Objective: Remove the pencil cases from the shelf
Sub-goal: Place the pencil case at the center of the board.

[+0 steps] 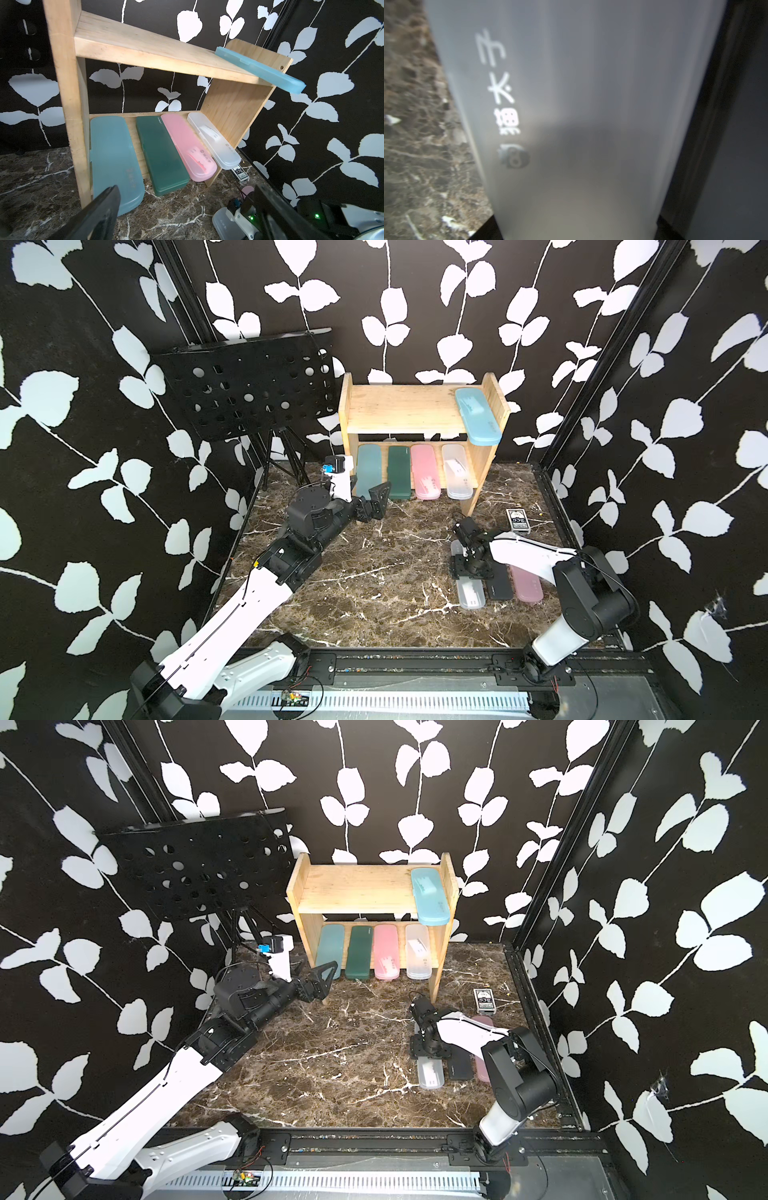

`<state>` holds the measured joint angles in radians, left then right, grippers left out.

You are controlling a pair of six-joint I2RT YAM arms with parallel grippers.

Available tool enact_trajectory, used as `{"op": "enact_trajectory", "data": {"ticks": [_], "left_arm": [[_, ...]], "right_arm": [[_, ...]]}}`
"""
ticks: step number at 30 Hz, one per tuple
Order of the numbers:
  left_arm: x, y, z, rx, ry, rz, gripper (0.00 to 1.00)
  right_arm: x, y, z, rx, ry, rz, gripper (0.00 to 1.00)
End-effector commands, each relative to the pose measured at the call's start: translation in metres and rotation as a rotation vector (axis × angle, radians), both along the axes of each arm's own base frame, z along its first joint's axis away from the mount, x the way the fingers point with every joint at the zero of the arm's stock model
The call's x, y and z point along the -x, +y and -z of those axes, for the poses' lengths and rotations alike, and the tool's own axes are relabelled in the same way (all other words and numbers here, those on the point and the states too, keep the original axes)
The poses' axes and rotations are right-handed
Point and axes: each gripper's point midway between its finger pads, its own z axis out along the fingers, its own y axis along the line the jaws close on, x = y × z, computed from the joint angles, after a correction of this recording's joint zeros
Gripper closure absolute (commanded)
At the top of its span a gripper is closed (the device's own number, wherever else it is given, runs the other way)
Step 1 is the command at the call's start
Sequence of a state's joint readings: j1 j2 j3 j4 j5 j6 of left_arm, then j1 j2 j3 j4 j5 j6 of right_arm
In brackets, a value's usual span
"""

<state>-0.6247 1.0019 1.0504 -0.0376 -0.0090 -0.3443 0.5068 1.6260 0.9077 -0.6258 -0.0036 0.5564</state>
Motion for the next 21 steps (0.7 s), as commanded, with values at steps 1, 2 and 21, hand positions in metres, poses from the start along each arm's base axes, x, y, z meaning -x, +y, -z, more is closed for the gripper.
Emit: {"op": "enact_trajectory", "data": {"ticks": [1, 2, 21], "left_arm": [[0.001, 0.005, -0.006, 0.007, -0.012, -0.01, 0.01], [0.001, 0.005, -0.006, 0.009, -0.012, -0.01, 0.01], [-0.005, -0.015, -0.032, 0.218, 0.057, 0.061, 0.01]], "right_arm": [[0.005, -0.007, 0.006, 0.016, 0.018, -0.008, 0.34], [0.005, -0.007, 0.006, 0.015, 0.017, -0.008, 0.33], [-0.023, 0.004, -0.108, -0.106, -0.297, -0.04, 0.01]]}}
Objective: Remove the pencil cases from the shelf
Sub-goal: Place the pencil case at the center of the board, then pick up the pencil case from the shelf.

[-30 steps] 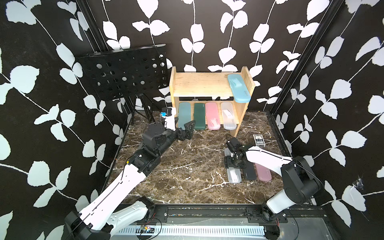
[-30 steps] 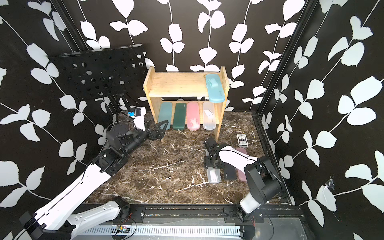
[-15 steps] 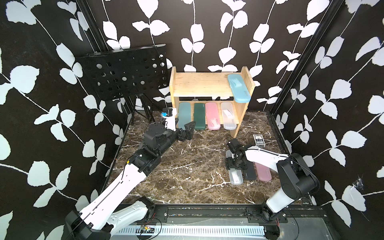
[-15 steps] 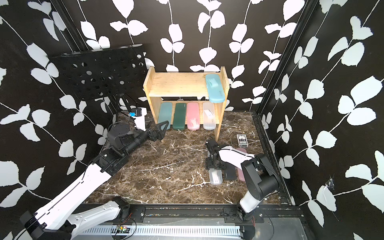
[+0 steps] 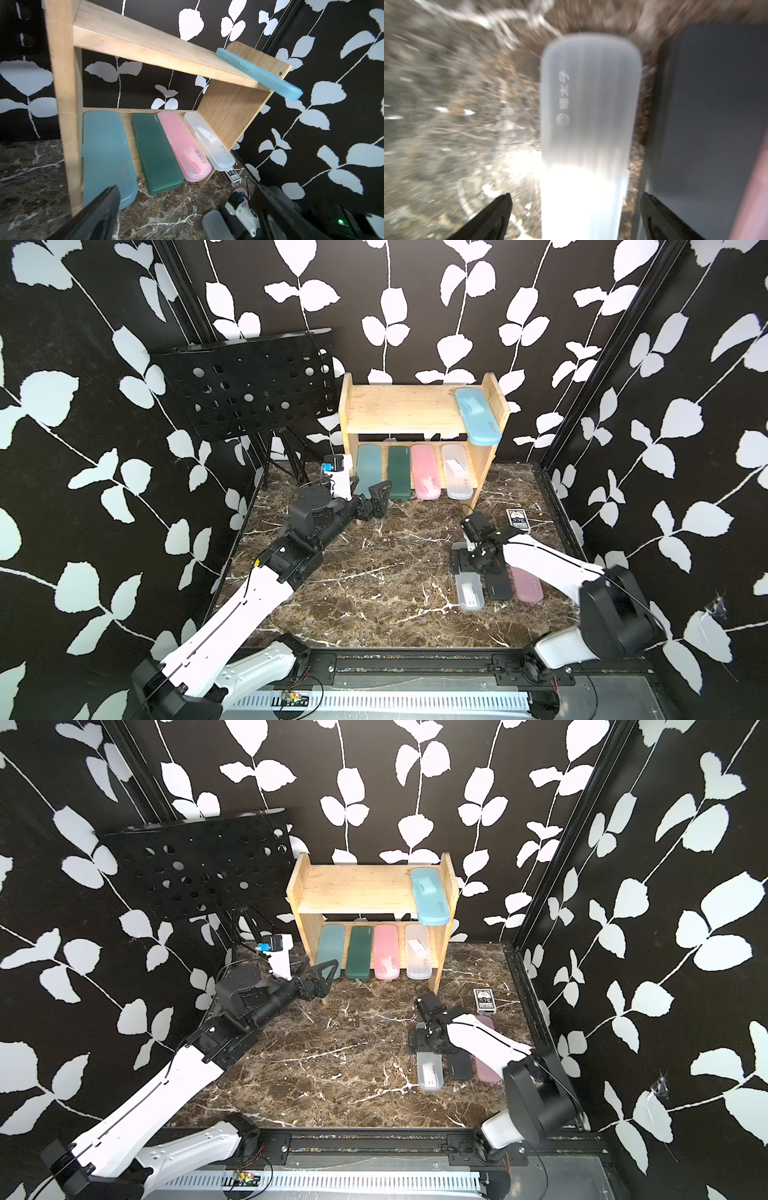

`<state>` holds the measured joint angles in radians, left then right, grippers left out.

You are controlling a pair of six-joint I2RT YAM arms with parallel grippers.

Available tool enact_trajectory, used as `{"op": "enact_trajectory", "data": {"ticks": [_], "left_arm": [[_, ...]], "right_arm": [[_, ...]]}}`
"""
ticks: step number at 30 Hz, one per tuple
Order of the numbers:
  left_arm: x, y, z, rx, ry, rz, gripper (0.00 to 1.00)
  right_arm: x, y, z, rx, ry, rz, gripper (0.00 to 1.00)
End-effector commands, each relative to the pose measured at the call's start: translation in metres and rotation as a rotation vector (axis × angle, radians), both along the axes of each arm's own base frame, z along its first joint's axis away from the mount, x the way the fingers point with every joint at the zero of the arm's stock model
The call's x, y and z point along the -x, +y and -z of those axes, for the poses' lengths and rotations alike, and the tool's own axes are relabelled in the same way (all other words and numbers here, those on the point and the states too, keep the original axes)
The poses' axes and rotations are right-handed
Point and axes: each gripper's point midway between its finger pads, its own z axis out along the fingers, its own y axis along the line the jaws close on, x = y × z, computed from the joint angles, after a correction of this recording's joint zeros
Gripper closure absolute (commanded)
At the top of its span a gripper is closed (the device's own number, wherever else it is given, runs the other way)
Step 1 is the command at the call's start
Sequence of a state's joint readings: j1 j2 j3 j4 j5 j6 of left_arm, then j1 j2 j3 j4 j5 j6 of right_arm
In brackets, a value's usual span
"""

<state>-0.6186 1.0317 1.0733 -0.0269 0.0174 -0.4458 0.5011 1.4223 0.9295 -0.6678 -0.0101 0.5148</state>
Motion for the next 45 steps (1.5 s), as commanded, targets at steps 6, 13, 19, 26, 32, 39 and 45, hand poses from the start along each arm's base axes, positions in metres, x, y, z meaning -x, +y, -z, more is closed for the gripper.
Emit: {"op": "enact_trajectory", "data": {"ticks": [6, 13, 19, 26, 32, 39, 45], "left_arm": [[-0.018, -0.074, -0.058, 0.422, 0.175, 0.313, 0.01], [-0.034, -0.143, -0.092, 0.558, 0.375, 0.467, 0.01], [-0.058, -0.179, -0.096, 0.599, 0.438, 0.514, 0.02], [-0.061, -0.22, -0.088, 0.593, 0.487, 0.568, 0.04], [-0.063, -0.233, -0.091, 0.568, 0.479, 0.567, 0.1], [-0.061, -0.246, -0.087, 0.576, 0.5, 0.584, 0.26], [-0.055, -0.251, -0.089, 0.578, 0.506, 0.597, 0.38]], "right_arm": [[-0.018, -0.024, -0.12, -0.037, -0.307, 0.08, 0.01], [-0.013, -0.049, -0.144, -0.066, -0.291, 0.172, 0.01], [-0.012, -0.06, -0.148, -0.09, -0.286, 0.212, 0.01], [-0.015, -0.064, -0.15, -0.104, -0.279, 0.217, 0.01], [-0.016, -0.066, -0.157, -0.113, -0.3, 0.213, 0.01], [-0.016, -0.068, -0.159, -0.116, -0.3, 0.21, 0.01], [-0.015, -0.068, -0.159, -0.121, -0.3, 0.21, 0.01]]}}
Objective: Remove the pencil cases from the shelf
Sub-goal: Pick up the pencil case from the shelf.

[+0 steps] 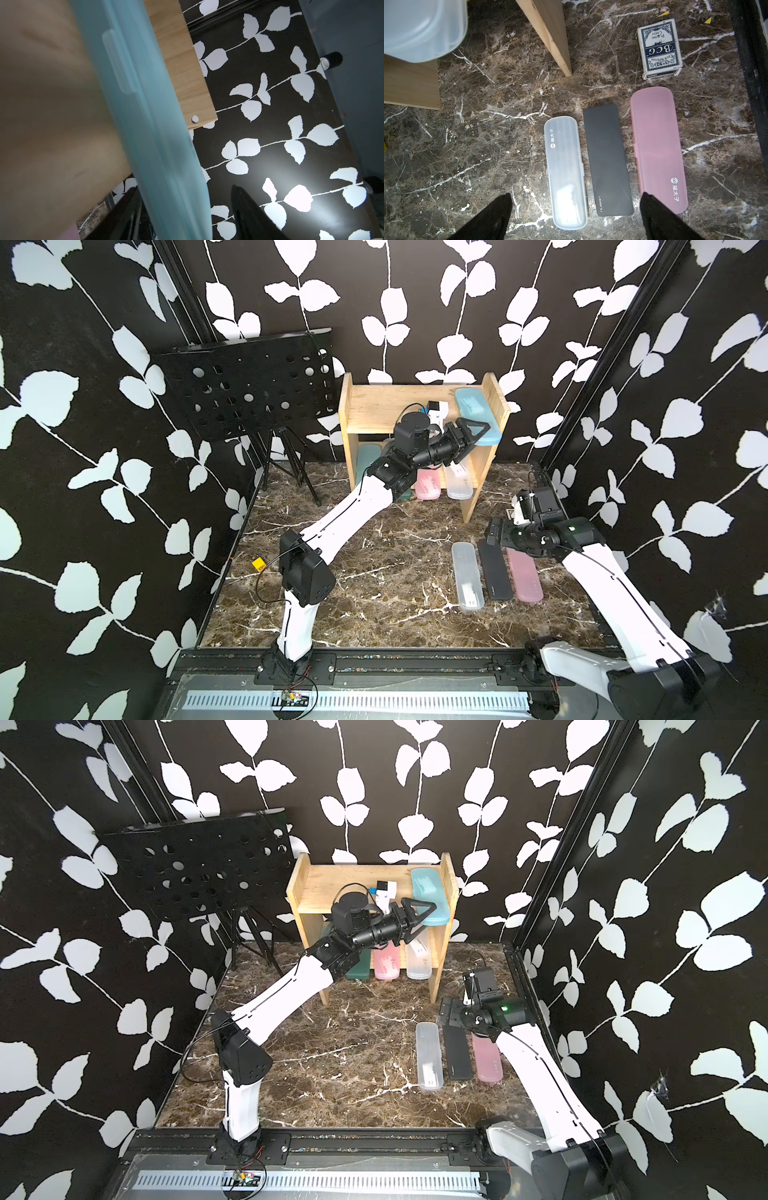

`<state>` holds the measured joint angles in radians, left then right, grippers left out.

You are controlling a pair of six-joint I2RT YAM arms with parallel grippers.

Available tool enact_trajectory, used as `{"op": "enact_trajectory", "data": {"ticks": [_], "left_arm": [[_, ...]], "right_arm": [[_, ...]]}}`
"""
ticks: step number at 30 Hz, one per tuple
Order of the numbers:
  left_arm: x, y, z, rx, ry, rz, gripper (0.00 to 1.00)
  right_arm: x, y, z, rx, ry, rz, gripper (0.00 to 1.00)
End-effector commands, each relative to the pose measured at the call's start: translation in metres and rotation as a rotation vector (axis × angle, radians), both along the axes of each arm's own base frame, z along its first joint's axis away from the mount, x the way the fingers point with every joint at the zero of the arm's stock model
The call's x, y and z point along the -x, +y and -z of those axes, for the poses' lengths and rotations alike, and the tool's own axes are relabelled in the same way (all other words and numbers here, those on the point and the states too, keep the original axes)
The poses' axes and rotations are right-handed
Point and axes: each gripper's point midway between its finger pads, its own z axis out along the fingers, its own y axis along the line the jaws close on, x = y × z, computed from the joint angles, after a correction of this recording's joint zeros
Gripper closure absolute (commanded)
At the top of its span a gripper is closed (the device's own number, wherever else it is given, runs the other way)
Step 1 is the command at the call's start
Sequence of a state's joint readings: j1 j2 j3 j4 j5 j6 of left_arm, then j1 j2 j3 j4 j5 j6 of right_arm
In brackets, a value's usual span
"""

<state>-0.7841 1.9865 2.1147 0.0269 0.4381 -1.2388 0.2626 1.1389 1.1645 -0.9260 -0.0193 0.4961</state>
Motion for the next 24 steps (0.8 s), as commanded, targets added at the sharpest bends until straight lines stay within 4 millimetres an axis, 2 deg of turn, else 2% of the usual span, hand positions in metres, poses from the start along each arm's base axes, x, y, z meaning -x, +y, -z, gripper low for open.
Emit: {"op": "enact_trajectory", "data": {"ticks": [1, 4, 9, 18, 20, 24], "left_arm": [[0.01, 0.0, -0.019, 0.029, -0.034, 0.02, 0.39], [0.01, 0.0, -0.017, 0.026, -0.03, 0.02, 0.49], [0.009, 0.0, -0.017, 0.025, -0.027, 0.018, 0.57], [0.01, 0.0, -0.016, 0.022, -0.031, 0.02, 0.79], [0.011, 0.002, -0.014, 0.015, -0.04, 0.017, 0.83], [0.017, 0.009, -0.01, -0.02, -0.099, 0.005, 1.0]], "right_arm": [[-0.002, 0.0, -0.024, -0.017, -0.059, -0.007, 0.01], [-0.001, 0.0, -0.024, -0.021, -0.063, -0.006, 0.01], [-0.001, 0.001, -0.027, -0.025, -0.07, -0.008, 0.01], [0.001, 0.002, -0.034, -0.034, -0.091, -0.021, 0.01], [0.001, 0.002, -0.04, -0.037, -0.109, -0.027, 0.01], [0.002, 0.006, -0.058, -0.066, -0.17, -0.047, 0.01]]}}
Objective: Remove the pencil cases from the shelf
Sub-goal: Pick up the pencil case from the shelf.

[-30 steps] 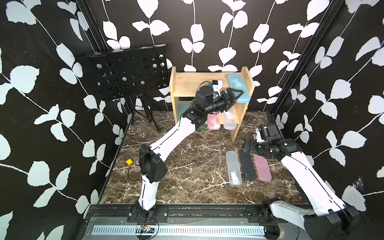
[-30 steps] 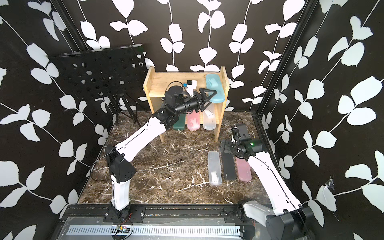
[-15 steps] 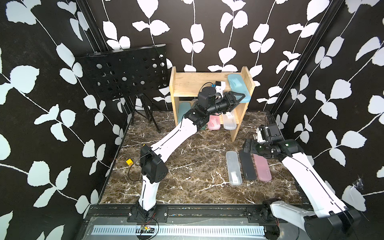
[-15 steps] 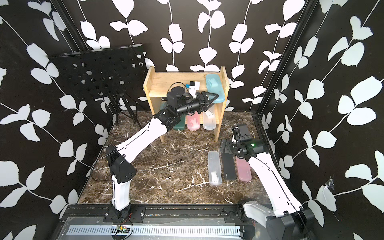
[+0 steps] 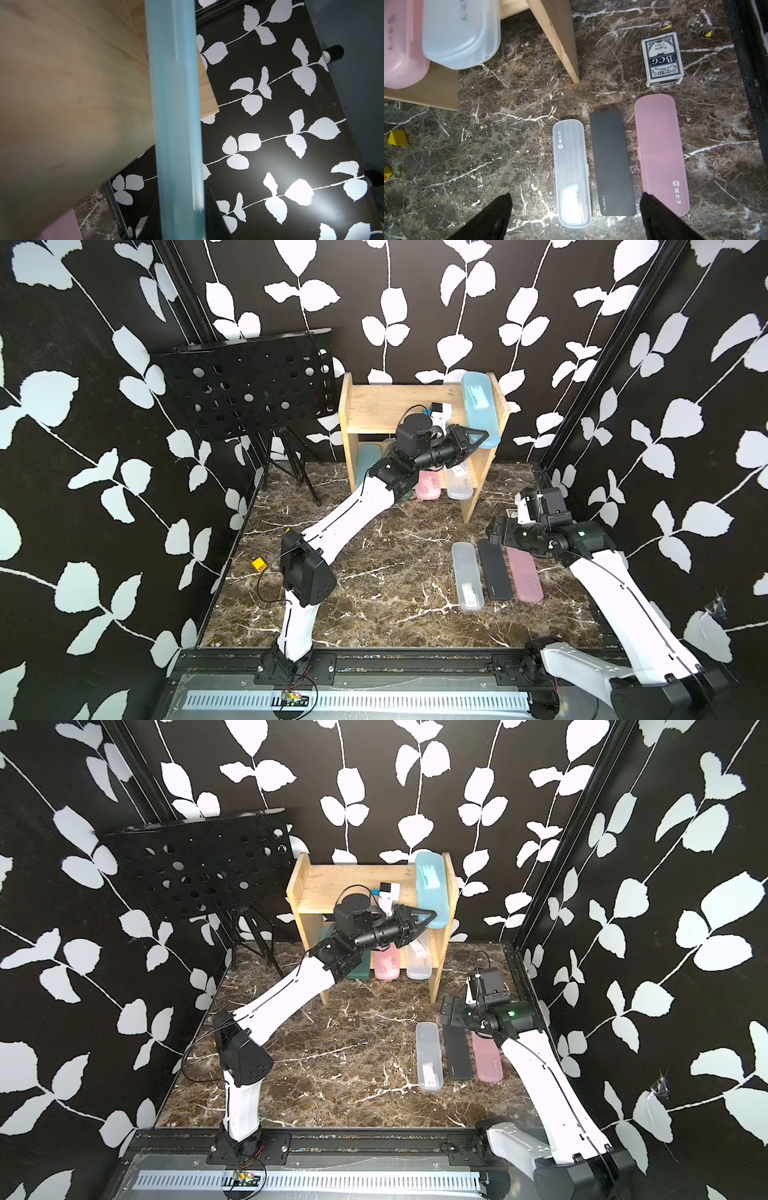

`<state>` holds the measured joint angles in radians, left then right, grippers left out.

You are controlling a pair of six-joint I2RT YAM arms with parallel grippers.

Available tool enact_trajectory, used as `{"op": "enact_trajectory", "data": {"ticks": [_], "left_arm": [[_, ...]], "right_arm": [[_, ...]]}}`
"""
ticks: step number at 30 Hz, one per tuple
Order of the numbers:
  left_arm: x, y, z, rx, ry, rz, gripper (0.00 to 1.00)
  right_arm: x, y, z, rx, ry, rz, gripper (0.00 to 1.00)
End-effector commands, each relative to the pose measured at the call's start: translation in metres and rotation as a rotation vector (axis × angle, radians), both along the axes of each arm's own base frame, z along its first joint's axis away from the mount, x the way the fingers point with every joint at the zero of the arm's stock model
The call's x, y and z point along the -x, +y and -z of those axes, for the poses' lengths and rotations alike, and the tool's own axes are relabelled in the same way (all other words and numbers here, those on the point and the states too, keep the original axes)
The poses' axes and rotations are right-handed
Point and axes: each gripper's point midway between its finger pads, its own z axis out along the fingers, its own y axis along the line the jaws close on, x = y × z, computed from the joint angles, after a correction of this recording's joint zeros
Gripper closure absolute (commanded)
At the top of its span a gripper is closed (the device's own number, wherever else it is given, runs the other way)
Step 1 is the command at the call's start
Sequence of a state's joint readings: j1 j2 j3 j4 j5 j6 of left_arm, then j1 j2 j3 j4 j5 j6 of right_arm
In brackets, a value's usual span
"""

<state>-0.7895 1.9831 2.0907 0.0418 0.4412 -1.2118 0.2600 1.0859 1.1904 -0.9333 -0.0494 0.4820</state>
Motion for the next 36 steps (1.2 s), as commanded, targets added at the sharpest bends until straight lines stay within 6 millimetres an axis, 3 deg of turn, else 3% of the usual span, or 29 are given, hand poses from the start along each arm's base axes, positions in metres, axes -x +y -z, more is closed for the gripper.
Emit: {"op": "enact_trajectory", "data": {"ticks": [1, 5, 6, 10, 15, 18, 23, 29, 36], "left_arm": [[0.017, 0.014, -0.014, -0.019, -0.104, -0.005, 1.0], [0.027, 0.03, -0.003, -0.051, -0.233, -0.042, 1.0], [0.03, 0.036, 0.0, -0.062, -0.27, -0.055, 1.0], [0.045, 0.064, 0.013, -0.154, -0.425, -0.122, 1.0], [0.062, 0.102, 0.018, -0.176, -0.584, -0.234, 1.0], [0.075, 0.115, 0.019, -0.162, -0.633, -0.248, 1.0], [0.091, 0.125, 0.022, -0.158, -0.686, -0.232, 1.0], [0.103, 0.134, 0.026, -0.171, -0.713, -0.232, 1.0], [0.11, 0.139, 0.025, -0.158, -0.724, -0.224, 1.0]], "right_arm": [[-0.003, 0.005, -0.043, -0.044, -0.13, -0.028, 0.01], [-0.001, 0.008, -0.078, -0.086, -0.241, -0.033, 0.01], [0.001, 0.008, -0.1, -0.1, -0.294, -0.033, 0.01], [0.007, 0.017, -0.149, -0.166, -0.407, -0.065, 0.01], [0.004, 0.046, -0.205, -0.3, -0.551, -0.143, 0.01], [-0.004, 0.072, -0.226, -0.381, -0.587, -0.205, 0.01], [-0.019, 0.117, -0.246, -0.428, -0.618, -0.294, 0.01], [-0.034, 0.165, -0.256, -0.421, -0.634, -0.368, 0.01], [-0.041, 0.199, -0.258, -0.393, -0.632, -0.423, 0.01]]}}
